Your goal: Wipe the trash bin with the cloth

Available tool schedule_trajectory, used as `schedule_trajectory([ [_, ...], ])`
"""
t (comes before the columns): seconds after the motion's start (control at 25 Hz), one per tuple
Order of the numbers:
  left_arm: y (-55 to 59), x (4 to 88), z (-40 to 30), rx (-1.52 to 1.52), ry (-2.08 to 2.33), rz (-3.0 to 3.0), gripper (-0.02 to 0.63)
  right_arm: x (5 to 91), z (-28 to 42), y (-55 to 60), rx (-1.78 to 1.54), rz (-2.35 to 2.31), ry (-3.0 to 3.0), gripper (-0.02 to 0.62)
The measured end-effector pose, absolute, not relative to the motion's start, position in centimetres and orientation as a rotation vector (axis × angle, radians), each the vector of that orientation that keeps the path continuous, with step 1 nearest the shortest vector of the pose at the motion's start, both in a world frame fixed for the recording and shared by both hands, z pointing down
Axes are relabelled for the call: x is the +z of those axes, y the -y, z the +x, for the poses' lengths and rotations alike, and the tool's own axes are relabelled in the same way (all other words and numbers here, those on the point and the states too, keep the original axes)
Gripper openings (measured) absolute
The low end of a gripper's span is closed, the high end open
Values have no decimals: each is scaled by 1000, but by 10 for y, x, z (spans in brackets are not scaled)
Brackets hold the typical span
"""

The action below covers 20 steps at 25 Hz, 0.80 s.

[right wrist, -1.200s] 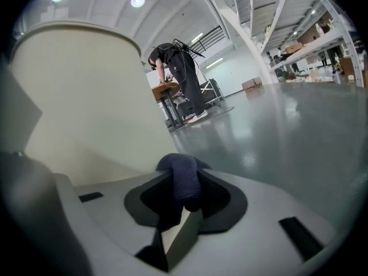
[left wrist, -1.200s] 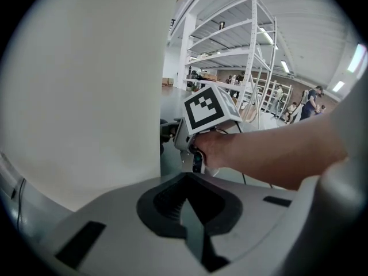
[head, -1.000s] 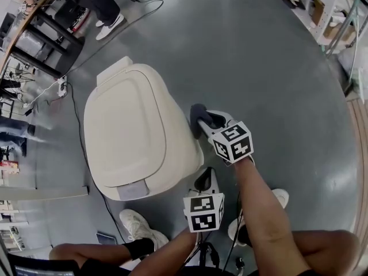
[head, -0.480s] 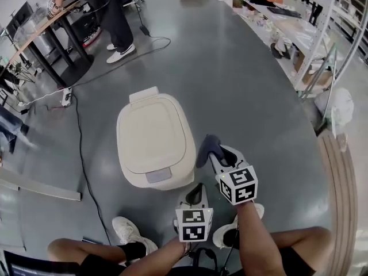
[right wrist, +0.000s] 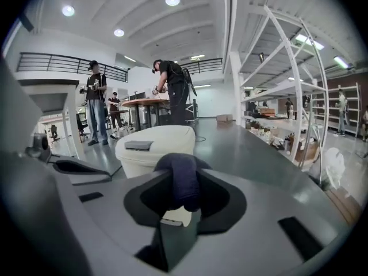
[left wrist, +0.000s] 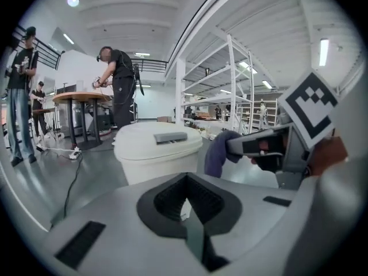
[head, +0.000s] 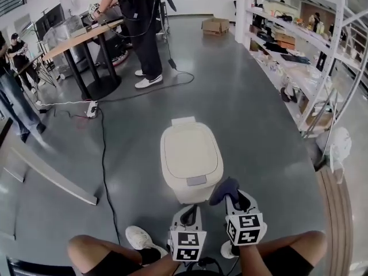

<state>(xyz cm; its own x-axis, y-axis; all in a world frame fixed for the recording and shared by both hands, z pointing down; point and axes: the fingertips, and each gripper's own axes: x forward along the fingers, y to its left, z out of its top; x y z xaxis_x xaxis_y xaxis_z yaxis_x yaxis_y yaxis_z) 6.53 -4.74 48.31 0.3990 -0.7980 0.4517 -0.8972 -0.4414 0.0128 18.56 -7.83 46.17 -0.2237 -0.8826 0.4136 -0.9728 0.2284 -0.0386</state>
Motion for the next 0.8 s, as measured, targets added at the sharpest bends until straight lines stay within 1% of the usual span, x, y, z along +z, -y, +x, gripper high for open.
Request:
schedule_trajectory([
  [0.2, 34, 468, 4, 487, 1587, 2365, -3, 482, 125, 44, 455, 1678, 2216, 98],
  [0.48, 33, 449, -86, 400, 1751, 2281, -3, 479, 39, 41, 436, 1579, 2355, 98],
  [0.64, 42, 436, -117, 331, 1717, 2290, -3, 477, -2, 40, 510, 1554, 2419, 98],
  [0.8, 63, 423, -148, 275, 1682, 2292, -2, 477, -26, 52, 532, 1606, 2423, 98],
])
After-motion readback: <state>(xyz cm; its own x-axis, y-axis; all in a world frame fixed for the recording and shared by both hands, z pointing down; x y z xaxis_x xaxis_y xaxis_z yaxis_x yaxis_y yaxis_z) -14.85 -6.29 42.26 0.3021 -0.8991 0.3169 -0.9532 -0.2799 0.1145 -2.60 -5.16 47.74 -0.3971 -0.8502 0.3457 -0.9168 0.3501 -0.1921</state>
